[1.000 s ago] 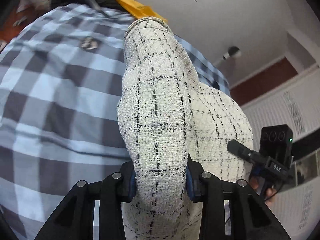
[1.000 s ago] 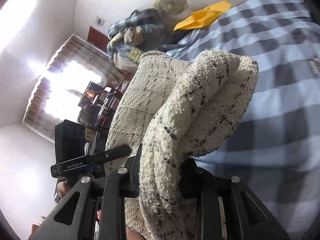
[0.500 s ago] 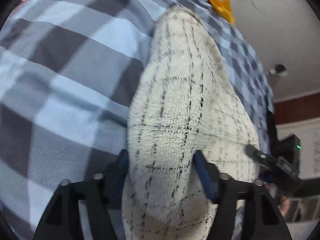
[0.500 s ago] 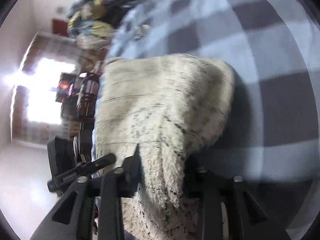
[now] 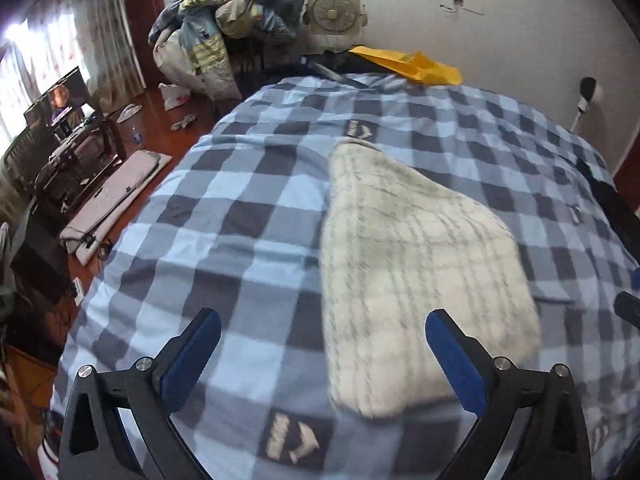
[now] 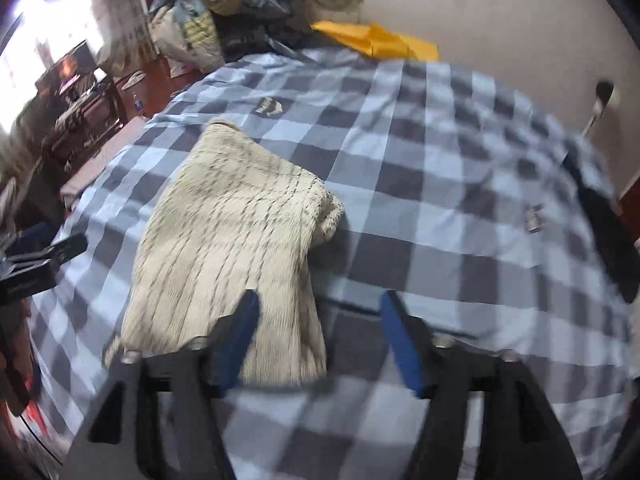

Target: Fold small clothes

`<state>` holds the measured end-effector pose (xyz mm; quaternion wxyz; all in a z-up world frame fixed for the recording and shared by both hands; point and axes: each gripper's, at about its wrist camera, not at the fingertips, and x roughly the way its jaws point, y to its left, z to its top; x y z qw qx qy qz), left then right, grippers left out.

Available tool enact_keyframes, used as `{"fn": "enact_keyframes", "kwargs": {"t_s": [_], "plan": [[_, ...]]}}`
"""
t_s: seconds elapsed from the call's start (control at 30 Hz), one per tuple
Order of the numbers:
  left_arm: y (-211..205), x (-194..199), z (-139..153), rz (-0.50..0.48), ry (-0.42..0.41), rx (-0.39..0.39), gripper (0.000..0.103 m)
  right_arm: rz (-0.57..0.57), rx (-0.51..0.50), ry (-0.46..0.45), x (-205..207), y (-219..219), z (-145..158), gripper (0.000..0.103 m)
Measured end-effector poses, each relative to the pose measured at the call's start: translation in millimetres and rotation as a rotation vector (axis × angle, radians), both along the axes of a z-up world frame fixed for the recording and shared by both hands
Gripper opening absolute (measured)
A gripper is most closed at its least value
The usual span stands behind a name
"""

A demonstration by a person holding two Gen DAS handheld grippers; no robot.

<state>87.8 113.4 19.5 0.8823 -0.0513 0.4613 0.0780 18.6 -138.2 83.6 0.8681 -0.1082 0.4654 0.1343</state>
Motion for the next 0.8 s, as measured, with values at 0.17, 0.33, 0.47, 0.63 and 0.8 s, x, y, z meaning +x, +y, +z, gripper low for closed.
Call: {"fn": "enact_keyframes", "kwargs": {"t_s": [0.17,0.33,0.47,0.63,0.8], "plan": [[-29,-40,5,-0.088,0.031,0.066,0.103,-0.008,0.081,0.005,-41,-5,8,0.086],[-37,-57,0,-0.073,-0.007,0.086,0.103,0.013,0.065,0.043,-49,9,-31,0.087],[-37,-54,-12,-0.059,-0.022,0.088,0.103,-0.019,0.070,0.033,-44,9,-45,0.087],[-39,-44,-20,-0.089,0.014,0.026,0.103,-0.005,0.021,0.010,-33,14,-65,0.087],[-43,-41,-22,-0.088,0.005,0.040,0.103,-0.020,0.005,0.044,-27,16,-77,0.087]]}}
